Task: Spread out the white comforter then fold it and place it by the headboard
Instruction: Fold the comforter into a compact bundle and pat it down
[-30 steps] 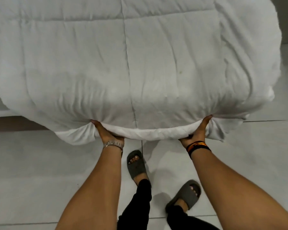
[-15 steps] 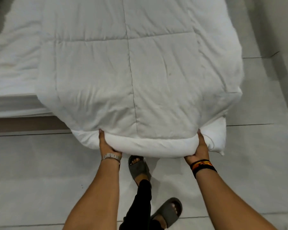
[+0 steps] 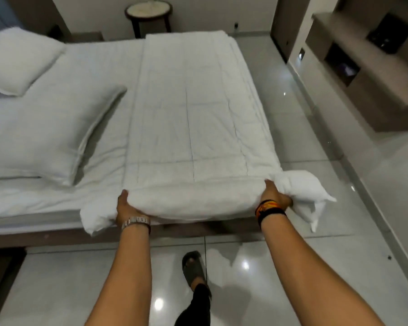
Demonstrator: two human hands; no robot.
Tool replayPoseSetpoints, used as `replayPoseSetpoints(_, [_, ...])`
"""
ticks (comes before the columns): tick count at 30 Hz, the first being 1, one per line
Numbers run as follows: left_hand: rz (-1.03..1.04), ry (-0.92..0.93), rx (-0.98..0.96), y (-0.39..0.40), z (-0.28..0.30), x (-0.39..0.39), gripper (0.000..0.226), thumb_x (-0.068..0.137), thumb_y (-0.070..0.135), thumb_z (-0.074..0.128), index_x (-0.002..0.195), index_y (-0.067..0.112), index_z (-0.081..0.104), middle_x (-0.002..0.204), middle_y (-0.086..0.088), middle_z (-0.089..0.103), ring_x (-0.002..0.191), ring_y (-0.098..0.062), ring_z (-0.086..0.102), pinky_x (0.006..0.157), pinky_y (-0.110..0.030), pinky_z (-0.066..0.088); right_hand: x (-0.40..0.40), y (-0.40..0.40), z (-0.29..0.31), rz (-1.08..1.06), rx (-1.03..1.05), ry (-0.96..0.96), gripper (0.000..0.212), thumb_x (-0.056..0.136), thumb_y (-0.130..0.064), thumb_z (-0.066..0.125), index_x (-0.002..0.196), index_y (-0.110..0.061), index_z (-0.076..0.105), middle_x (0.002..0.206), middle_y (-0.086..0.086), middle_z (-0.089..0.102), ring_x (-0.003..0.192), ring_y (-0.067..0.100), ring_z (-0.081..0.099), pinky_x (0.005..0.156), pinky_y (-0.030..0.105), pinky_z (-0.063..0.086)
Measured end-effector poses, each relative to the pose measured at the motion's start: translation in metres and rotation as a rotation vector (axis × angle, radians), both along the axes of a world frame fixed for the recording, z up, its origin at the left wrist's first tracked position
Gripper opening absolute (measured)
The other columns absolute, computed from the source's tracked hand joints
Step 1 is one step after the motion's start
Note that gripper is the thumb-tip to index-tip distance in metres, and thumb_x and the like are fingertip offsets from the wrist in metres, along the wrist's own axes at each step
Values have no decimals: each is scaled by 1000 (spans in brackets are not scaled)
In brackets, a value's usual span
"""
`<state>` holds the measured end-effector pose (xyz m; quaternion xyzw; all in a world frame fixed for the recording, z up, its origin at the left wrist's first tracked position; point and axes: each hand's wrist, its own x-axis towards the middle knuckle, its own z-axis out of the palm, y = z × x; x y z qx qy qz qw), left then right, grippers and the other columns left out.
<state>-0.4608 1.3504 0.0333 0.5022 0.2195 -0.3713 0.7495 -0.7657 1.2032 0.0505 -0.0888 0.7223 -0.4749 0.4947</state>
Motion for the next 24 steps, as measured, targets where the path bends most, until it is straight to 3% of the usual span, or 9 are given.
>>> replayPoseSetpoints(3, [62,-88,10,-72,30,44,53,86,32,79,135,19,63,121,-6,73,102,-30,72,88,-49,59,36,-79,27,157,-105,28,88,74,-32,93,145,0,51,144,14,61,126,33,62,108,40,50])
replayPoseSetpoints(6, [-63,-146,-114,-144,34,96,44,94,42,69,131,19,62,112,-6,70,95,-26,69,77,-39,59,63,-158,37,403,-169,-149,70,84,-34,86,141,-8,55,129,12,66,108,31,68,101,49,56])
replayPoseSetpoints(9, [-247,-178,-95,-197,18,141,58,95,62,55,138,23,52,136,-3,59,114,-24,61,105,-39,47,82,-213,23,579,-119,-131,58,97,-37,72,145,-10,54,118,5,58,106,25,63,102,47,55])
replayPoseSetpoints(13, [-462,-330,172,-214,-27,135,63,103,61,37,159,31,34,165,0,36,149,-23,35,124,-40,21,85,-196,-40,383,-107,280,44,100,-22,69,135,5,63,130,17,66,124,32,60,100,29,47])
replayPoseSetpoints(14, [-531,-398,320,-212,-42,126,63,104,60,38,160,31,33,168,-3,30,152,-25,30,126,-45,19,86,-181,-57,314,-84,352,47,99,-22,72,137,3,62,140,20,61,132,34,56,103,25,42])
replayPoseSetpoints(16, [-549,-544,739,-198,-70,100,71,102,60,43,164,30,22,174,-7,6,159,-30,9,125,-57,10,87,-156,-84,245,34,443,68,94,-35,76,152,-10,50,162,23,36,148,39,36,116,35,33])
replayPoseSetpoints(18, [-389,-442,933,-184,-85,77,88,96,66,51,165,36,5,172,-10,-17,158,-36,-9,121,-64,0,89,-151,-101,244,196,390,94,91,-53,74,165,-31,22,172,23,8,156,42,19,123,49,24])
replayPoseSetpoints(21, [-237,-180,821,-186,-98,56,109,85,73,61,160,46,-12,169,-19,-20,155,-49,11,119,-65,18,98,-174,-113,229,160,306,118,86,-63,73,165,-37,-11,170,28,8,154,46,23,122,57,30])
replayPoseSetpoints(24, [-82,-53,732,-214,-105,57,122,78,68,74,159,49,-15,167,-27,8,144,-49,38,112,-63,33,99,-204,-127,153,174,325,135,76,-66,81,164,-38,-17,168,33,7,154,46,24,120,57,29])
